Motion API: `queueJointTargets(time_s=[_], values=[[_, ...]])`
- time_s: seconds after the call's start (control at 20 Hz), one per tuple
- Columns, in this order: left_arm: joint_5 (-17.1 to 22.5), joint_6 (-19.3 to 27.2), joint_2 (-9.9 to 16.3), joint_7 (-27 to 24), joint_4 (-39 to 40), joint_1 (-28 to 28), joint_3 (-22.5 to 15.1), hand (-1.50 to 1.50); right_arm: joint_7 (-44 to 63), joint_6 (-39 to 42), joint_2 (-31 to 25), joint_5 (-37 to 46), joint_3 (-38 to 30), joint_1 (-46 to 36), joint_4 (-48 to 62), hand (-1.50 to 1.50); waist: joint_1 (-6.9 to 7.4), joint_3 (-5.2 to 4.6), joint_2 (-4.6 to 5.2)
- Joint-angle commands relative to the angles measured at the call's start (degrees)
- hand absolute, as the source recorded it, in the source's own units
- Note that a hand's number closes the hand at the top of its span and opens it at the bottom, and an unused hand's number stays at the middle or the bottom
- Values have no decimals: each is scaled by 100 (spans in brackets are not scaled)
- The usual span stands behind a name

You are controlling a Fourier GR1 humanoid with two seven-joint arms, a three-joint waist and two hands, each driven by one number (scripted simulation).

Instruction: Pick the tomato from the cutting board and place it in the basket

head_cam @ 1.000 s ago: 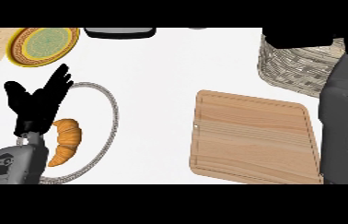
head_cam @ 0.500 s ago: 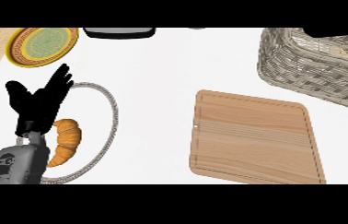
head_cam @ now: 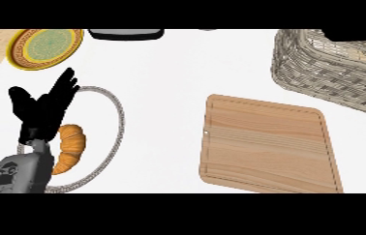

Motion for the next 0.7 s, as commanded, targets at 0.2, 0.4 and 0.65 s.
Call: queueJointTargets(time_s=[0.2, 0.4, 0.65], values=[[77, -104, 115, 252, -72, -148, 63, 0, -519, -926, -190, -64, -391, -127, 1498, -150, 11, 2, -4], [34, -172, 64, -145, -11, 159, 81, 0, -1365, -782, -468, -499, -512, -235, 2000, -150, 17, 1, 0], [81, -185, 150, 57, 253, -281, 144, 0, -1314, -1038, -523, -815, -775, -1093, 2601, -150, 37, 1, 8]])
